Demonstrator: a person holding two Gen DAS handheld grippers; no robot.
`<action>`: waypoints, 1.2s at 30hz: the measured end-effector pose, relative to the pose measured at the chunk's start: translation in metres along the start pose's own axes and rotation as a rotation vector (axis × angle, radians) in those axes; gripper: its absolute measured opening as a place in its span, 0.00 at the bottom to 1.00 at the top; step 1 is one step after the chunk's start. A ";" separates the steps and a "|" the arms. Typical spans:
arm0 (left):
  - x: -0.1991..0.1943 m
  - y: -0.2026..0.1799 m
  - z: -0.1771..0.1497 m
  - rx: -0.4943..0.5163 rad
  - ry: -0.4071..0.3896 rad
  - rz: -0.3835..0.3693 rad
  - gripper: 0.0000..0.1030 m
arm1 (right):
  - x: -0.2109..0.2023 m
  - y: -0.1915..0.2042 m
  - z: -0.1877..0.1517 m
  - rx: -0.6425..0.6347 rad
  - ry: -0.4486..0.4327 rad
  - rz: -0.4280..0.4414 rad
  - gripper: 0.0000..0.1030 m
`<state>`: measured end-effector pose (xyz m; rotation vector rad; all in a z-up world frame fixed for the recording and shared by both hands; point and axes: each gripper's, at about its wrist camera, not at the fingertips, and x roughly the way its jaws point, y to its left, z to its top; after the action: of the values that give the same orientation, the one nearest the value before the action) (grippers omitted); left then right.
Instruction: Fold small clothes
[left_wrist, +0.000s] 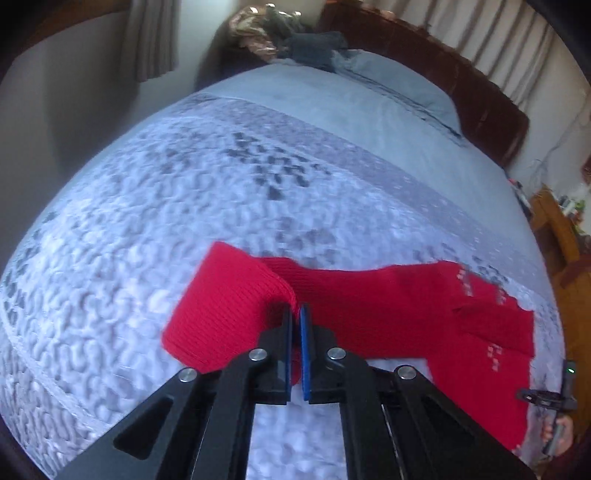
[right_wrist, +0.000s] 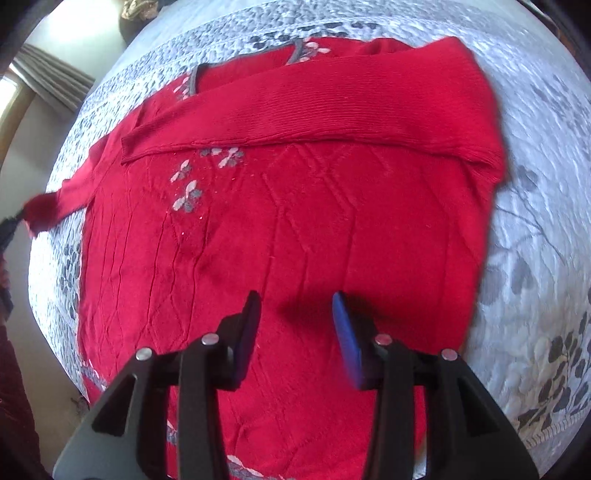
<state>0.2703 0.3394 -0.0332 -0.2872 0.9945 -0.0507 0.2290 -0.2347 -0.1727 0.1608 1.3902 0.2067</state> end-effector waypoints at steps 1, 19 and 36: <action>0.000 -0.030 -0.003 0.044 0.012 -0.060 0.03 | 0.001 0.003 0.001 -0.011 0.001 -0.006 0.41; 0.154 -0.355 -0.076 0.355 0.377 -0.395 0.07 | -0.006 0.008 0.004 -0.080 -0.030 0.028 0.48; 0.133 -0.205 -0.053 0.152 0.241 -0.127 0.50 | 0.037 0.027 0.087 -0.028 0.040 0.201 0.53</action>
<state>0.3173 0.1083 -0.1153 -0.2072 1.2035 -0.2808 0.3199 -0.1990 -0.1862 0.2744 1.4104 0.3984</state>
